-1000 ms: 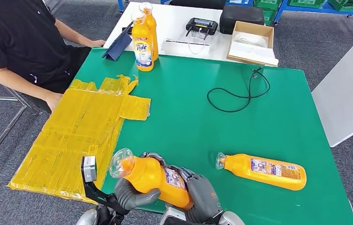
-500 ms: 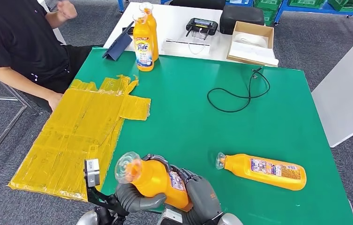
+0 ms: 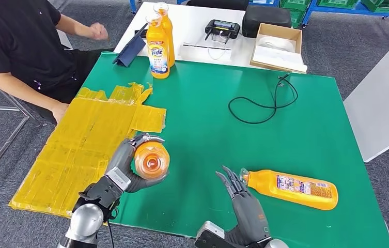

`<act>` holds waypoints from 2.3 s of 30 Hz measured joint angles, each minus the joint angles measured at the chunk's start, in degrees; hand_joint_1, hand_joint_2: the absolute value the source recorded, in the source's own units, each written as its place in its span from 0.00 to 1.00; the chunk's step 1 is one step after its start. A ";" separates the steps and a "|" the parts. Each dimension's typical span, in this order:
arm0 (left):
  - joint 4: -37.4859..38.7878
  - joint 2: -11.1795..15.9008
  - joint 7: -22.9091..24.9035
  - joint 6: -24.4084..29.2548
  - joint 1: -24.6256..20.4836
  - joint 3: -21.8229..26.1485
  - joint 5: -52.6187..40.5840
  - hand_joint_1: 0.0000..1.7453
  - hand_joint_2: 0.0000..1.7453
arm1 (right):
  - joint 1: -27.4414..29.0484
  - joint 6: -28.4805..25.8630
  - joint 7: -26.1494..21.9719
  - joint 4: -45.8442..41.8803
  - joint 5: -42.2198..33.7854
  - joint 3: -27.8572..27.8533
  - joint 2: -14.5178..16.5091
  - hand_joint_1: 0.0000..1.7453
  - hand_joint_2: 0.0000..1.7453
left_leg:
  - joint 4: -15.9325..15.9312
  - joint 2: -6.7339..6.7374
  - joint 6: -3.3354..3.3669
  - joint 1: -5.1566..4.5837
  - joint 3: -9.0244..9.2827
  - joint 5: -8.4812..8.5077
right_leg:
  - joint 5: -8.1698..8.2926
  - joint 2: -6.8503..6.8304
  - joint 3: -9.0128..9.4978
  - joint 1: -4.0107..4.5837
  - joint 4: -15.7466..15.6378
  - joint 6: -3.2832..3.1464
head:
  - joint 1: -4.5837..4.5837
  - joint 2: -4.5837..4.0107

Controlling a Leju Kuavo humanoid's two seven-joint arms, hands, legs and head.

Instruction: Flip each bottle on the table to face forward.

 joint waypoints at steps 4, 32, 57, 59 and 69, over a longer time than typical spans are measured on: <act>0.51 0.40 -1.72 8.51 -0.55 0.18 -15.46 1.00 1.00 | 0.84 -0.20 0.20 -1.47 0.98 -1.60 -1.56 0.00 1.00 | 0.00 -0.01 0.00 0.00 -0.02 -0.01 | 0.00 -0.01 -0.04 0.00 -0.01 0.00 | -0.01 0.00; 31.99 13.91 14.59 19.00 -13.93 -12.32 -59.06 0.33 1.00 | 5.43 2.58 -4.17 -7.39 6.60 -17.65 -12.45 0.00 1.00 | 0.02 0.00 0.07 0.00 -0.12 0.06 | 0.07 0.00 -0.12 0.00 0.00 0.08 | -0.01 0.00; 39.23 11.24 14.34 12.67 -19.21 -8.43 -52.13 0.00 1.00 | 9.80 12.91 -7.69 -2.62 9.58 -35.62 -12.07 0.00 1.00 | 0.03 -0.11 0.08 -0.02 -0.05 0.05 | 0.04 -0.10 -0.03 -0.01 -0.01 0.11 | -0.01 0.00; 39.03 10.89 7.76 8.22 -17.97 -6.61 -39.37 0.00 1.00 | 14.34 14.70 -7.53 -2.62 6.72 -38.36 -13.23 0.00 1.00 | 0.02 -0.33 0.06 -0.04 -0.07 0.02 | -0.02 -0.34 0.10 -0.02 -0.01 0.10 | -0.01 0.00; 27.19 10.70 -0.27 -11.18 -8.13 0.01 3.63 0.00 1.00 | 18.93 17.36 -9.81 -0.37 3.59 -45.97 -17.81 0.00 1.00 | 0.01 -0.01 0.12 -0.09 -0.04 -0.04 | 0.02 -0.02 -0.07 -0.07 -0.03 0.10 | -0.02 0.00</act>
